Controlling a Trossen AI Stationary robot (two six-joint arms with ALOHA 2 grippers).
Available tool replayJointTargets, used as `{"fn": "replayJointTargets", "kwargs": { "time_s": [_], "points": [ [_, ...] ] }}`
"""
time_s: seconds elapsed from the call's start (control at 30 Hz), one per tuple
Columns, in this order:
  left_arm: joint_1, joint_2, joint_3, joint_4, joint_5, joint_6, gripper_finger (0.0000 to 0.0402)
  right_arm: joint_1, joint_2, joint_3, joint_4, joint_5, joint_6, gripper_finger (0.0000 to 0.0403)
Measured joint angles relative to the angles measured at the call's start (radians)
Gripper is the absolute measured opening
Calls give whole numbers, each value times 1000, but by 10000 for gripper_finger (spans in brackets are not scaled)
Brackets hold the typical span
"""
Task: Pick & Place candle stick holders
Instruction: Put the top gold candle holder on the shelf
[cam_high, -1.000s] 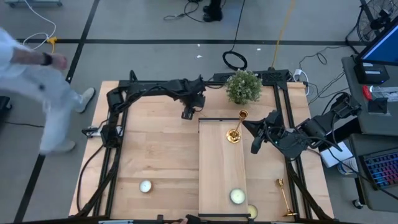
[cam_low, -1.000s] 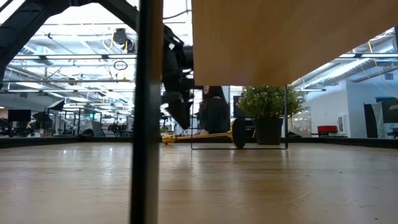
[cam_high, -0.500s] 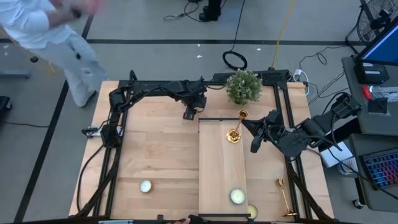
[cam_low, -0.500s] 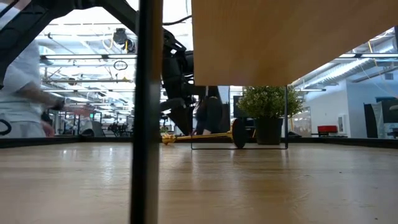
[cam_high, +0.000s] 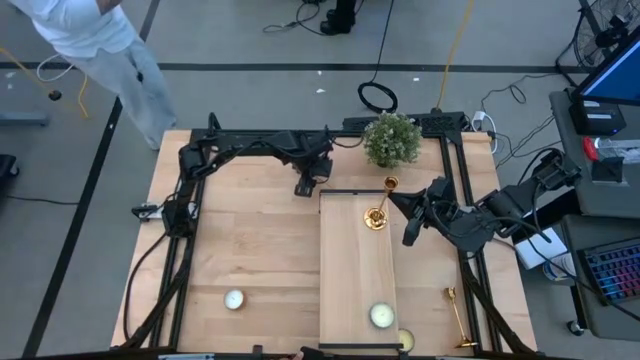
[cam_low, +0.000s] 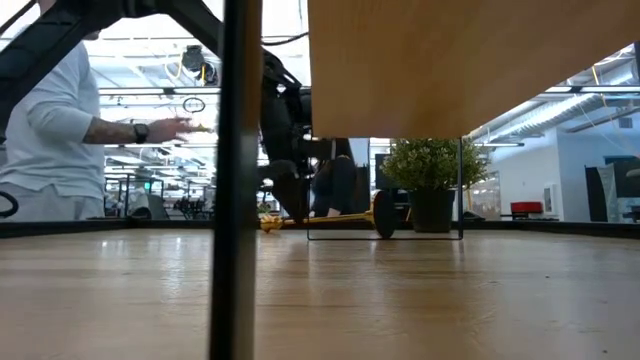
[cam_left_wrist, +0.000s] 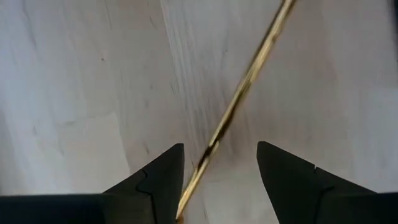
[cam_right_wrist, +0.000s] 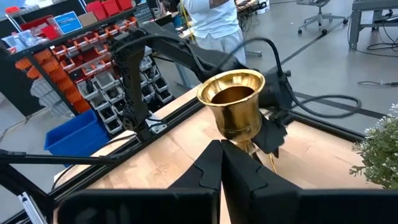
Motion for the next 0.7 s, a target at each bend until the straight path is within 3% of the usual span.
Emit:
{"fn": "replayJointTargets", "kwargs": {
  "time_s": [0.3,0.43,0.53,0.7],
  "points": [
    [1,20,-1,-12,-10,-8,209,0,0,0,6,-1,-4,0],
    [1,20,-1,-18,-66,-18,200,0,0,0,11,0,-8,0],
    [3,20,-1,-21,-77,-20,166,0,0,0,15,-1,-15,0],
    [5,20,-1,-62,-77,-18,77,0,0,0,17,-1,-18,0]
  ]
}}
